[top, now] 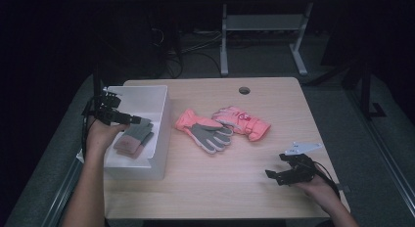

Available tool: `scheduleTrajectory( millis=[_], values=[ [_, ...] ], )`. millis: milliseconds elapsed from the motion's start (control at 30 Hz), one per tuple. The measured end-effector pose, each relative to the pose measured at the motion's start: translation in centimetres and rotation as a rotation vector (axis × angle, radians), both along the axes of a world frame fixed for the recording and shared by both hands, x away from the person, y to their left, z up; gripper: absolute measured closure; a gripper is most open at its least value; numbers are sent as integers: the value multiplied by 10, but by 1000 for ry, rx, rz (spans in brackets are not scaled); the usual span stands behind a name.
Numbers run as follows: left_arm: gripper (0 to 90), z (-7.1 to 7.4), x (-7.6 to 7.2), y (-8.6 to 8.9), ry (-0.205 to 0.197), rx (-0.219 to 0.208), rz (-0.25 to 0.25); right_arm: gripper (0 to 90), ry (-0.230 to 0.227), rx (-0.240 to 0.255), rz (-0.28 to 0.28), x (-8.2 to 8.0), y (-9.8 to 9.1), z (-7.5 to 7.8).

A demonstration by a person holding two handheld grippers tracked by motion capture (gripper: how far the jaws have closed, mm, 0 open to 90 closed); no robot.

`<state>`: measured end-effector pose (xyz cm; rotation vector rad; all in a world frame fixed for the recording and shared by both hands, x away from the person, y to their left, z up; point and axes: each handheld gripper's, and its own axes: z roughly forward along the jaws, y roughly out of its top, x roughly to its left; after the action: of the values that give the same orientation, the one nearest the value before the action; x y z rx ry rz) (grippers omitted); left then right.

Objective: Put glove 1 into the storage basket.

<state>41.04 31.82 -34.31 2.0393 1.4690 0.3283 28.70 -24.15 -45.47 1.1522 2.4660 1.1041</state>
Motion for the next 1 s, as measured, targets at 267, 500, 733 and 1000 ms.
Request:
scheduleTrajectory(
  millis=[267, 500, 733, 1000],
  values=[
    [134, 25, -10, -22, -61, -42, -127, 136, 0, -4, -2, 0, 1, 0],
    [133, 34, -15, -52, -88, -70, -236, 137, 3, -7, -5, 0, 1, -1],
    [142, 41, -19, -94, -109, -80, -305, 138, 1, -14, -2, -1, -1, -1],
    [205, 45, -30, -144, -141, -90, -371, 137, -2, -8, 9, -1, 1, -1]
  ],
)
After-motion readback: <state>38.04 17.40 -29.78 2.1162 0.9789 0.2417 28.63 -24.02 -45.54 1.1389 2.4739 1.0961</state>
